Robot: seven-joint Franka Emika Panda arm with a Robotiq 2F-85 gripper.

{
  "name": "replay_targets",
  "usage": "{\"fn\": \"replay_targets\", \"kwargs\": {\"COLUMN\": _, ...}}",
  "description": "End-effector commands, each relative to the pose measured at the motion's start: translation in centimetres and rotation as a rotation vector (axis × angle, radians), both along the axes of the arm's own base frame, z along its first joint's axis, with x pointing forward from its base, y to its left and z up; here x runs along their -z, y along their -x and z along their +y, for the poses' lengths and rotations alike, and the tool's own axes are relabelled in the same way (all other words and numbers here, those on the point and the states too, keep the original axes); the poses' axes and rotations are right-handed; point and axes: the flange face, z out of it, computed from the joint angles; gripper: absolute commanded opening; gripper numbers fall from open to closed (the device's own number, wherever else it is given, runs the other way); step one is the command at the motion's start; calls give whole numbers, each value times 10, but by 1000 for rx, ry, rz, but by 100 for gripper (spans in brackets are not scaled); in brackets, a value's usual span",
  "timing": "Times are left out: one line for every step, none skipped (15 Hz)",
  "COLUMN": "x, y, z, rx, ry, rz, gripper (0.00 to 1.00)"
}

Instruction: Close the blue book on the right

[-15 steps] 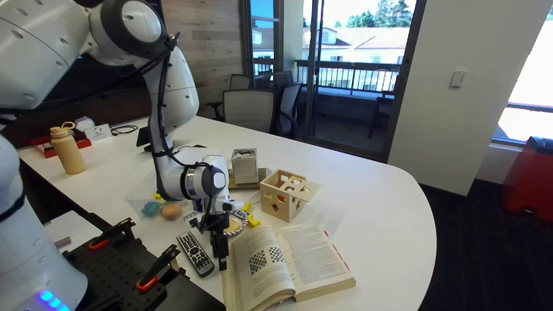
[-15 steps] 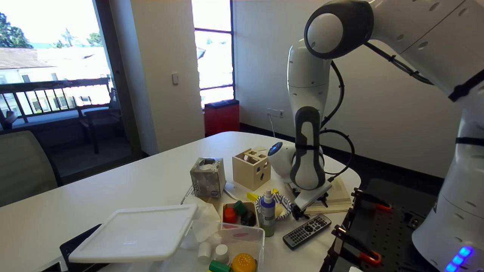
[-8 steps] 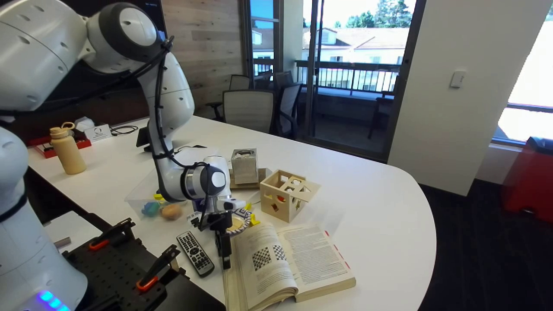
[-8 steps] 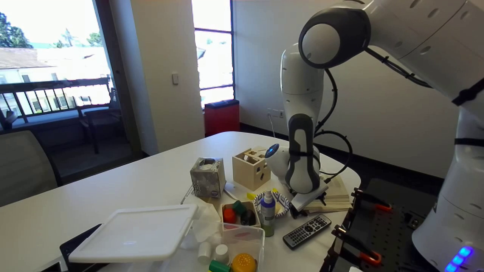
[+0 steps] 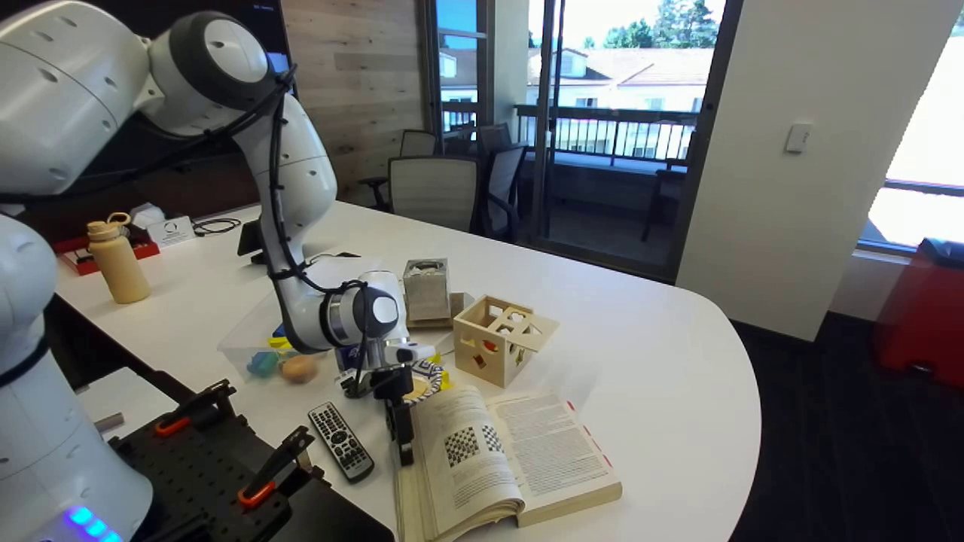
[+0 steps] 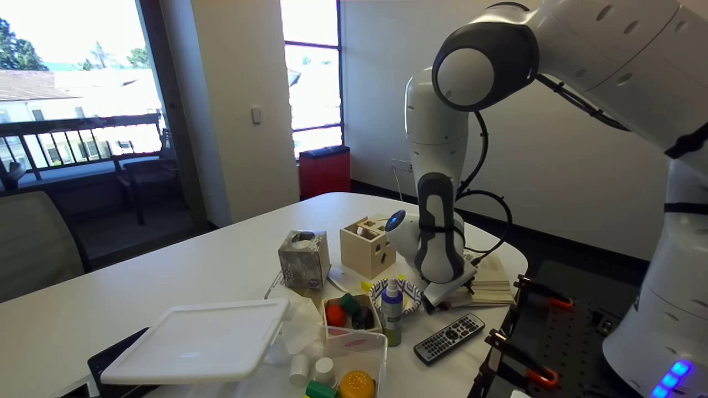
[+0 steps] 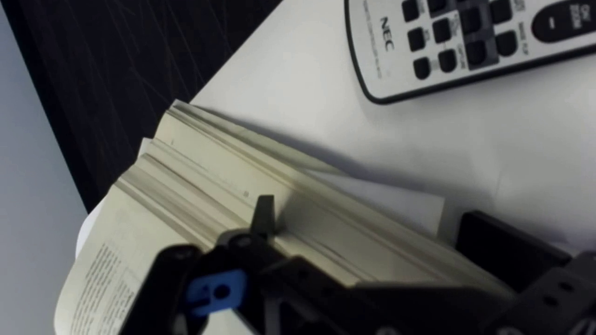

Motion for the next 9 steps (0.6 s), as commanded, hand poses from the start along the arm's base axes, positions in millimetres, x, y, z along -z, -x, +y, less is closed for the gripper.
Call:
{"fn": "replay_targets", "kwargs": {"x": -8, "y": -7, "z": -13, "rx": 6, "ry": 31, "rz": -29, "gripper": 100}}
{"fn": "replay_targets", "kwargs": {"x": -11, "y": -9, "z": -16, "rx": 6, "ry": 40, "rz": -36, "gripper": 100}}
{"fn": "replay_targets", "kwargs": {"x": -14, "y": -10, "z": -17, "rx": 6, "ry": 46, "rz": -41, "gripper": 100}}
{"fn": "replay_targets", "kwargs": {"x": -17, "y": -11, "z": -18, "rx": 4, "ry": 54, "rz": -46, "gripper": 100}}
{"fn": "replay_targets", "kwargs": {"x": -19, "y": -13, "z": -20, "rx": 2, "ry": 62, "rz": -53, "gripper": 100}}
{"fn": "replay_targets", "kwargs": {"x": -21, "y": -15, "z": -21, "rx": -1, "ry": 69, "rz": -58, "gripper": 100}}
{"fn": "replay_targets", "kwargs": {"x": -24, "y": -16, "z": -21, "rx": -4, "ry": 75, "rz": -61, "gripper": 100}}
{"fn": "replay_targets", "kwargs": {"x": -25, "y": -19, "z": -21, "rx": -9, "ry": 83, "rz": -68, "gripper": 100}}
{"fn": "replay_targets", "kwargs": {"x": -26, "y": -21, "z": -21, "rx": -13, "ry": 90, "rz": -71, "gripper": 100}}
